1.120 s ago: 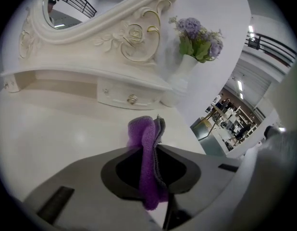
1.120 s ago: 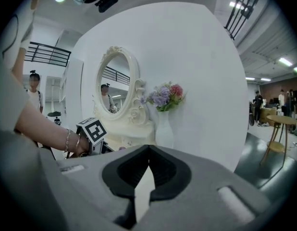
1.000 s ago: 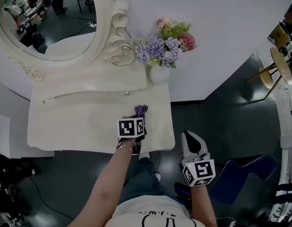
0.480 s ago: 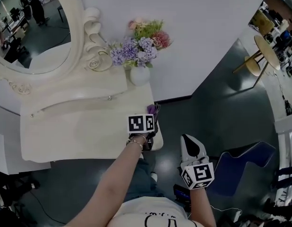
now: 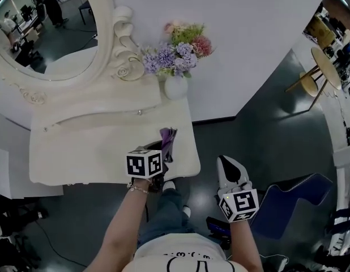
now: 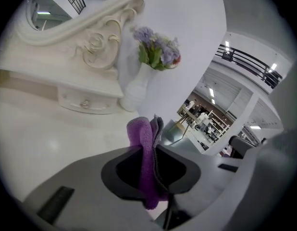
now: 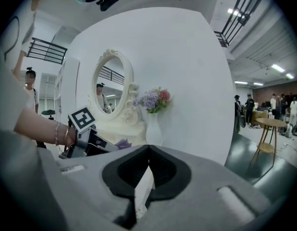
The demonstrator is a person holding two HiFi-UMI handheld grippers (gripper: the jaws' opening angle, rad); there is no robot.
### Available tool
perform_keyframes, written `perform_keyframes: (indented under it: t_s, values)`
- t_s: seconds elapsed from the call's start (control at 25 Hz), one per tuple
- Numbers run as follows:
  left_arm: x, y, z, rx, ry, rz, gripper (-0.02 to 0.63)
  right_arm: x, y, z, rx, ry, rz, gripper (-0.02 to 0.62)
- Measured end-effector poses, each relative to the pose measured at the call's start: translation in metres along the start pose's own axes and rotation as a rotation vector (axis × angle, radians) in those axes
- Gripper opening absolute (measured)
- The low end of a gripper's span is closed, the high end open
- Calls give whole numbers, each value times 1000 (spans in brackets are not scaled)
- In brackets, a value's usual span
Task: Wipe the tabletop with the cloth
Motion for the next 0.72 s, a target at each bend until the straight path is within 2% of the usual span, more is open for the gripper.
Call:
perform_keyframes:
  t_s: [0.32, 0.52, 0.72]
  values:
    - [-49, -83, -100, 276, -38, -32, 72, -5, -18, 2, 63, -5, -7, 0]
    - [-87, -106, -109, 314, -98, -114, 72, -7, -21, -5, 71, -11, -13, 0]
    - [-100, -106, -101, 344, -76, -152, 72, -9, -23, -12, 66, -10, -15, 0]
Point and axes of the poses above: the fingertips, and each gripper's own axes: z forward along the fingers, y to its right, x out of its top, the point moved 6 cm from there along -z, backward along the fingers, and after that the axes turned 13 degrees about z, right-handed, at the moved point
